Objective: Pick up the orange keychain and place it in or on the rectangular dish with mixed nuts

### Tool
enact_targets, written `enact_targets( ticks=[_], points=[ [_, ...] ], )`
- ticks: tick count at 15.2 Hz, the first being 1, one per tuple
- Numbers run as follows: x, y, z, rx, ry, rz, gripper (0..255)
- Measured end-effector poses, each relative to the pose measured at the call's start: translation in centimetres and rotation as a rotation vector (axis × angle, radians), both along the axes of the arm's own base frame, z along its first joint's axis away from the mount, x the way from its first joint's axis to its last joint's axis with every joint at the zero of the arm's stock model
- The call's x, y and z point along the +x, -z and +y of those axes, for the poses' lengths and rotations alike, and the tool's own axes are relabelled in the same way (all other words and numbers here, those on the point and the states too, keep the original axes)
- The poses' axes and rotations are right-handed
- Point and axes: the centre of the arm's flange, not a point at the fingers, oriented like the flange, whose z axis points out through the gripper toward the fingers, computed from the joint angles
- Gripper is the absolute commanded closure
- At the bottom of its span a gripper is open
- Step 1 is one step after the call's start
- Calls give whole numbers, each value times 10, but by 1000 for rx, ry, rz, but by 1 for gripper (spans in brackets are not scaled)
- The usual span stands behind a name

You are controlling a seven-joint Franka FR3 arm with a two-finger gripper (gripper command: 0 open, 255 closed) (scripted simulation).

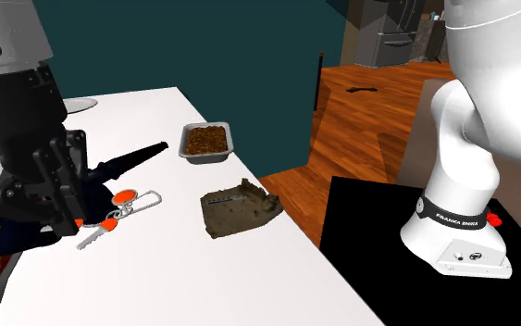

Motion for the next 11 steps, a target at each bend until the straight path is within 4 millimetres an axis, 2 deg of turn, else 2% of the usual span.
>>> enact_targets(
  ticks=[11],
  points=[
    [26,-1,-145,0,2,-1,255]
  ],
)
